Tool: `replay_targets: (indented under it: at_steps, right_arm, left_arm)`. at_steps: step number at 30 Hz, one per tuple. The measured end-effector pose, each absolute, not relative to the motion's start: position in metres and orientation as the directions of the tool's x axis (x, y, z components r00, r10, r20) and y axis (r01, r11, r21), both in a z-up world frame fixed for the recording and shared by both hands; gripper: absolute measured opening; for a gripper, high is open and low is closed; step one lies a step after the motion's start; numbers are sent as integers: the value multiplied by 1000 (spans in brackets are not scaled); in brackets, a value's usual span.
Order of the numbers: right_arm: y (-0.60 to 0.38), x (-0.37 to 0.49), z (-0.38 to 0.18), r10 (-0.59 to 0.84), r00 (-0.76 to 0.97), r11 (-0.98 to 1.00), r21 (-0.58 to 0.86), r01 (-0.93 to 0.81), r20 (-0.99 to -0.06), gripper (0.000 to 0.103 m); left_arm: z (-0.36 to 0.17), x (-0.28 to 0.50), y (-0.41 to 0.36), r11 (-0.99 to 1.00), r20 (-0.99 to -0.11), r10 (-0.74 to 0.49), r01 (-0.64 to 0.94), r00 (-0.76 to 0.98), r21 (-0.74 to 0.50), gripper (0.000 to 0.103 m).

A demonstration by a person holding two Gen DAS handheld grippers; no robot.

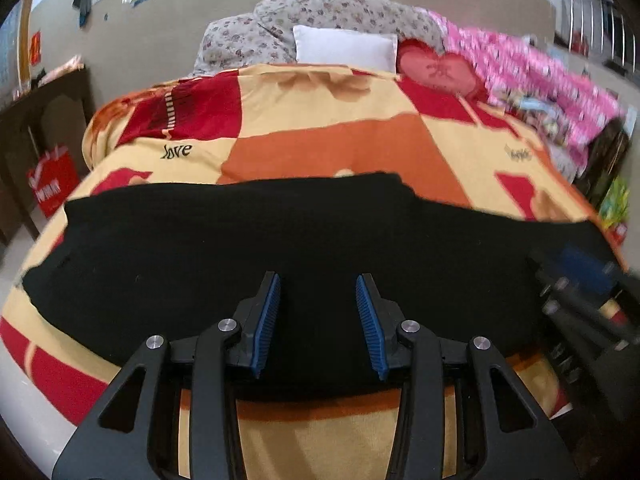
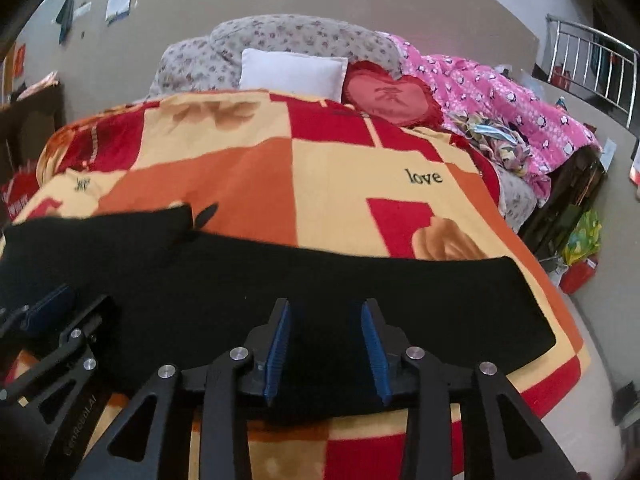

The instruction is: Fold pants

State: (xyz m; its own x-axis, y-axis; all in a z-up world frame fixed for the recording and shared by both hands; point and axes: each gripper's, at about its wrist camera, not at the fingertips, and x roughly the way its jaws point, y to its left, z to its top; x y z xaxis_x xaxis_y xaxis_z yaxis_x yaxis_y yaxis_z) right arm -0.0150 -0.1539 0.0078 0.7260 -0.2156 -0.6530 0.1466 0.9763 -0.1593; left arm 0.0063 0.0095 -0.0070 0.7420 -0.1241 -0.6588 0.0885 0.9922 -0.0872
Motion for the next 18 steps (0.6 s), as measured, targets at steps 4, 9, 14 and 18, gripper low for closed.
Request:
replay_targets:
  at_steps: [4, 9, 14, 18]
  right_arm:
    - [-162, -9, -4, -200, 697, 980, -128, 155, -689, 36]
    - [-158, -9, -5, -219, 699, 976, -149, 161, -681, 38]
    - [-158, -10, -6, -221, 699, 975, -149, 163, -680, 38]
    - [-159, -11, -6, -219, 700, 976, -147, 163, -680, 38]
  left_arm:
    - [-10, 3, 10, 989, -659, -145, 94, 738, -113, 44]
    - [-9, 1, 7, 989, -659, -150, 108, 737, -104, 49]
    - [-10, 1, 7, 988, -658, -156, 110, 737, -111, 51]
    - [-10, 1, 6, 987, -659, -163, 119, 735, -111, 55]
